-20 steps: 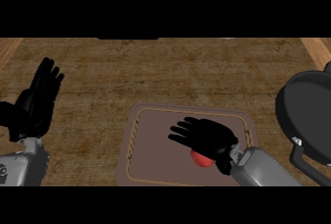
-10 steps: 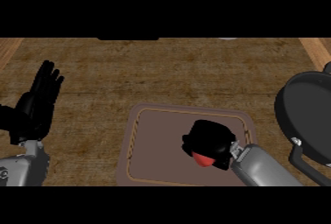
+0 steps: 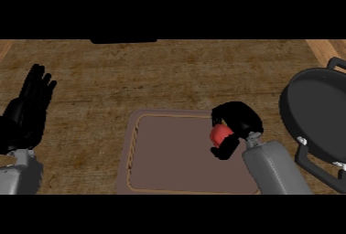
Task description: Pick the bell pepper from the tray and place it in the pot
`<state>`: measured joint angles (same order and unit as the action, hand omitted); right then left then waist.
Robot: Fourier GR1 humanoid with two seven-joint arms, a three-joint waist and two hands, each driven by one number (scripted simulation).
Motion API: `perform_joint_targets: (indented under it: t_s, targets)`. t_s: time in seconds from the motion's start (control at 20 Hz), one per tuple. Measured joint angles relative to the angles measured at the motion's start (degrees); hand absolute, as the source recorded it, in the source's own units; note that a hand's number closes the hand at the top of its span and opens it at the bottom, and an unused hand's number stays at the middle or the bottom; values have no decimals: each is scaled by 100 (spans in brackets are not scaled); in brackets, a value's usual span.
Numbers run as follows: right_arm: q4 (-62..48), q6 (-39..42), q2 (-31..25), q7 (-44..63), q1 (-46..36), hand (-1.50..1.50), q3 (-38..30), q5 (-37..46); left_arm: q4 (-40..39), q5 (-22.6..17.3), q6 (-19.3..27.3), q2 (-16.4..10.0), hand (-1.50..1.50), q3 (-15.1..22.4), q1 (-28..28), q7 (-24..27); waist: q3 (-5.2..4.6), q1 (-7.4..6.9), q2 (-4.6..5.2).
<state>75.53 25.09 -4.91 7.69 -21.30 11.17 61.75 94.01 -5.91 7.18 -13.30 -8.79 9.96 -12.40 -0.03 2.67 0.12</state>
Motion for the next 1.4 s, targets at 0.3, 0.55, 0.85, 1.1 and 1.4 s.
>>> perform_joint_targets:
  t_s: [0.3, 0.55, 0.85, 1.1, 1.4]
  targets:
    - [-205, -1117, 373, 2469, -548, 150, -751, -421, -42, 16, -83, 28, 0, 141, 138, -11, 6, -317, 27]
    - [-148, -2421, 456, 4188, -1406, 150, -685, -145, -70, 33, -113, 64, 0, 245, 273, -70, 0, -469, 8]
    - [12, -3423, 447, 5275, -2091, 150, -476, 1215, -111, 87, -54, 111, 0, 261, 274, -59, -8, -395, -22]
    - [265, -3536, 428, 5590, -2432, 150, -582, 2219, -83, 120, -2, 124, 0, 242, 230, -91, -4, -317, -34]
    - [954, -3421, 358, 5632, -2205, 150, -1006, 2746, -44, 126, 15, 109, 0, 195, 217, -143, 0, -239, -39]
